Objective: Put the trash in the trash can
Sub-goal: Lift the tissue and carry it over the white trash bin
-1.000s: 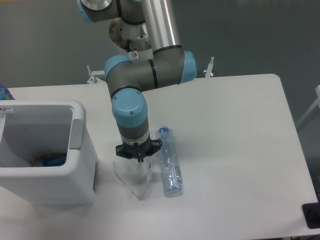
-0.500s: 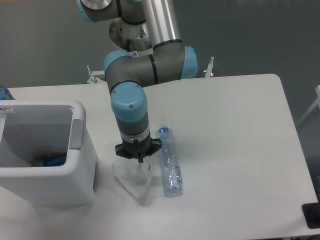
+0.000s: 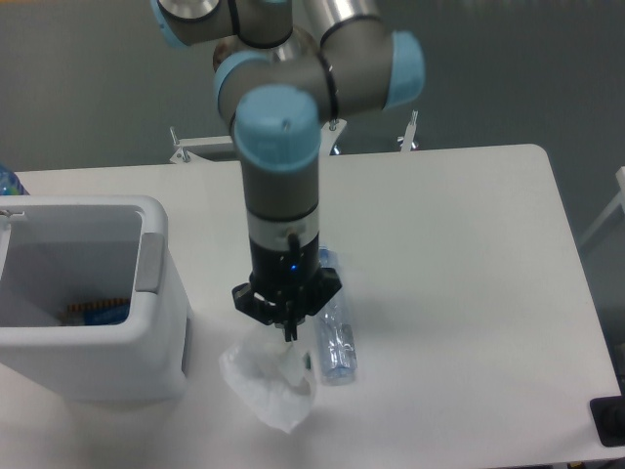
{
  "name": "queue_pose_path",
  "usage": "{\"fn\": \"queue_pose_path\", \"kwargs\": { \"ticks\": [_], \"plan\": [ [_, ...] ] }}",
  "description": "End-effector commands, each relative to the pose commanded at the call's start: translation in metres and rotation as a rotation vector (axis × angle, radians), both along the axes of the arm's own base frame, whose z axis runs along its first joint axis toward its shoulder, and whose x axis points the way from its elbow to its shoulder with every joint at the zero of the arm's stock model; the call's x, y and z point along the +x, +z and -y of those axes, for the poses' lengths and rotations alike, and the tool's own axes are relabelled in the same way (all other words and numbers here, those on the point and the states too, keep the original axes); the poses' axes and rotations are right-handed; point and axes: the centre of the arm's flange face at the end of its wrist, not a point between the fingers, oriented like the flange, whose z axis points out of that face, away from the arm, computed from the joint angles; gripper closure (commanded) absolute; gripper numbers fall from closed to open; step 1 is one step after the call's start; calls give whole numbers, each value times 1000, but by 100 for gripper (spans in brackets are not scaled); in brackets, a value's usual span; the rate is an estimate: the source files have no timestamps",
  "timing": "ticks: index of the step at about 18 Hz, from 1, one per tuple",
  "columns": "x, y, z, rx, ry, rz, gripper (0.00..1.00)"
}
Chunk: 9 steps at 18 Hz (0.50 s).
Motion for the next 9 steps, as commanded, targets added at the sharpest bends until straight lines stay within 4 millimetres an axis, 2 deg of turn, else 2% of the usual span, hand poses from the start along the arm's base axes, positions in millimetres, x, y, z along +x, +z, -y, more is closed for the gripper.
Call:
{"fn": "queue_pose_path", "kwargs": {
  "ticks": [2,4,9],
  "plan": [
    [-2,24,6,65,20,17,96],
    [9,45,11,134,2,52,96],
    [36,64,15,260,-92,172,96]
  ]
}}
